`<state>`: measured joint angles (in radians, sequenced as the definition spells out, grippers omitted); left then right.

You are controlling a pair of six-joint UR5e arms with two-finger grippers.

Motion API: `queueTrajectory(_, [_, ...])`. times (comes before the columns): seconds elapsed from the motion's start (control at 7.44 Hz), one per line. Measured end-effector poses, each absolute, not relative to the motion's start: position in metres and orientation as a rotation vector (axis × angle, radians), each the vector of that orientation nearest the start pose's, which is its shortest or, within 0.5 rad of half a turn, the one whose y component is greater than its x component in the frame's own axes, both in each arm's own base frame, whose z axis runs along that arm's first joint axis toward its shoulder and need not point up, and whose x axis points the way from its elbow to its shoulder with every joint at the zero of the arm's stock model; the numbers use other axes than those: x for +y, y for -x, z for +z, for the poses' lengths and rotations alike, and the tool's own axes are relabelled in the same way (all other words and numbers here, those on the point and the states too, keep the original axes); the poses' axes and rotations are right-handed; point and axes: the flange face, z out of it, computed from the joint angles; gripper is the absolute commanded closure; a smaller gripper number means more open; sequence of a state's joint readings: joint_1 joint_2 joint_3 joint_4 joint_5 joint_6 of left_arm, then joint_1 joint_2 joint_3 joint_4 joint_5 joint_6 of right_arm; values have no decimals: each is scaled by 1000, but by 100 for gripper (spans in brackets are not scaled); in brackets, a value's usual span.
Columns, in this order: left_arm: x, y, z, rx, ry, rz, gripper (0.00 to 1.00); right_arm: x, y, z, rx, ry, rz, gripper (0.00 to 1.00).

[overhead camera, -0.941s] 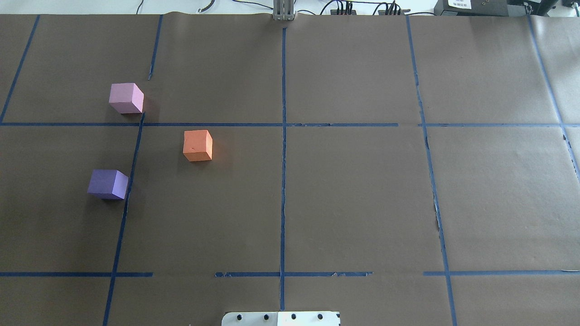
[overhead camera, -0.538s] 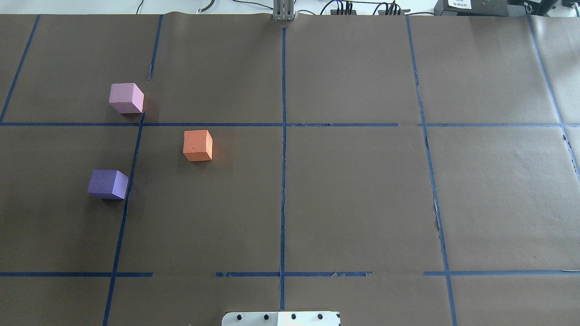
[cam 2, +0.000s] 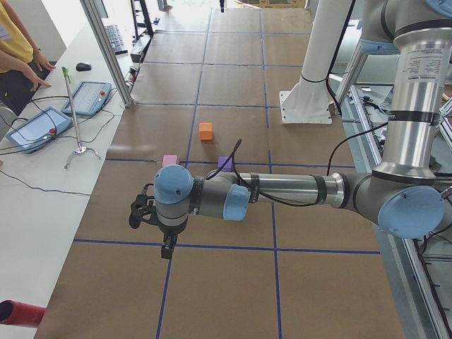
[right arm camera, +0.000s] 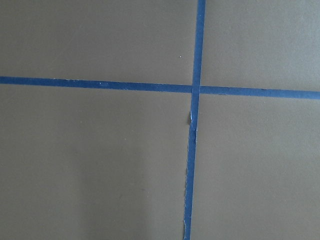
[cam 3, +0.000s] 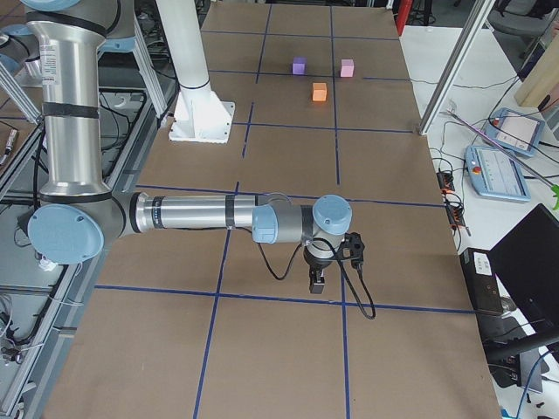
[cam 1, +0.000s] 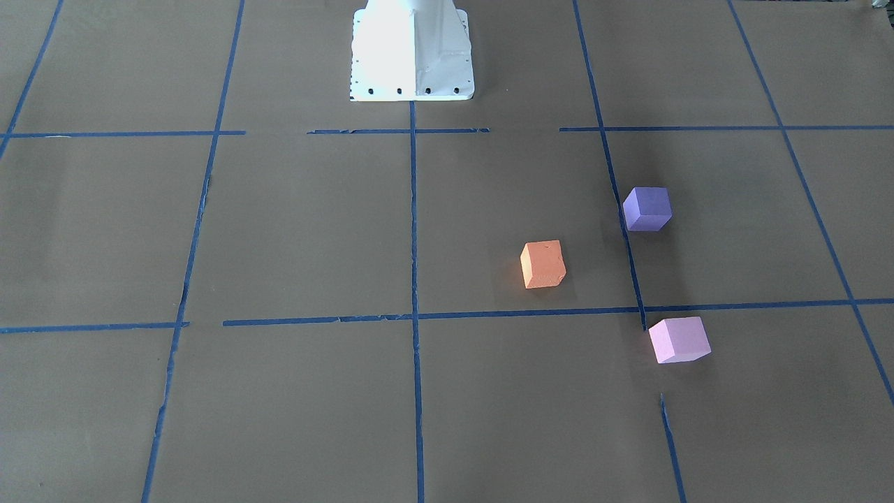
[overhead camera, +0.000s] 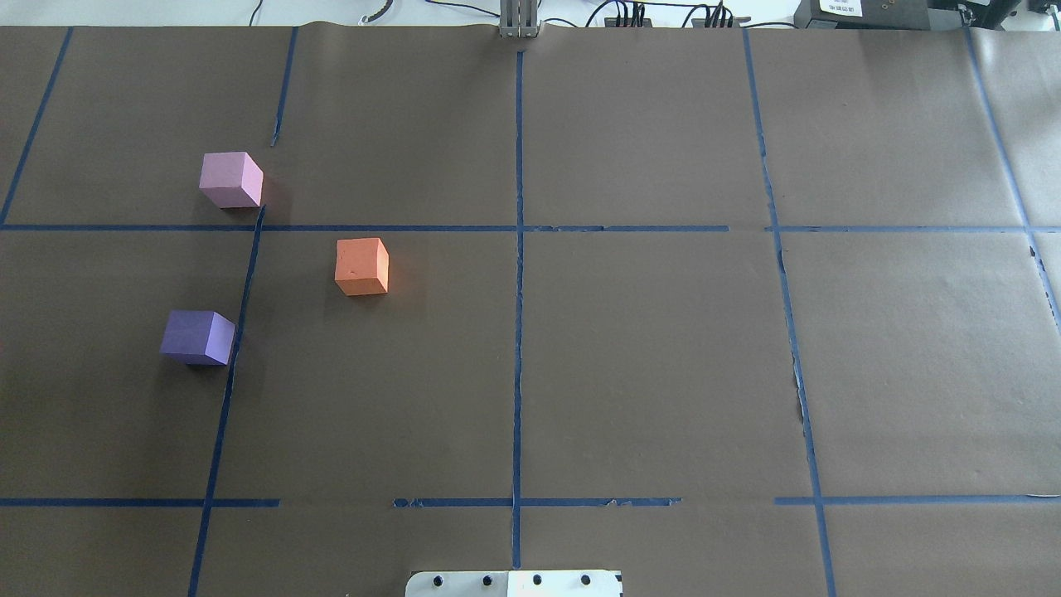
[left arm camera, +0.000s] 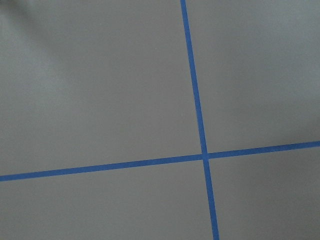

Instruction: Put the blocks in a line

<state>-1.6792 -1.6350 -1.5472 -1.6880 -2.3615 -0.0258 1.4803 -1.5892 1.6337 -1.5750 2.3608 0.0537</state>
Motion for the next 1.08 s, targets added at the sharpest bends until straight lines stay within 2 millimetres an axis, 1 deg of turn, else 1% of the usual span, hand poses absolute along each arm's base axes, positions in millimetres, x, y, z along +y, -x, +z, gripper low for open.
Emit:
queueTrajectory(0.13, [-521,116,612,792,-167,-92,0,-490,-18,636,-791,19,-51,0])
queueTrajectory(0.27, [-525,104,594,800,-173,-79,1,-490,-18,636,-791,19,-51,0])
queueTrajectory(0.4, [-530,76,576,811,-170,-48,1,-490,-18,636,-791,19,-51,0])
queueTrajectory(0.81, [-547,-44,510,879,-173,6,0,-490,-18,636,-791,19,-51,0])
queueTrajectory(1.08, [-568,-151,446,931,-163,45,0,-490,-18,636,-791,18,-51,0])
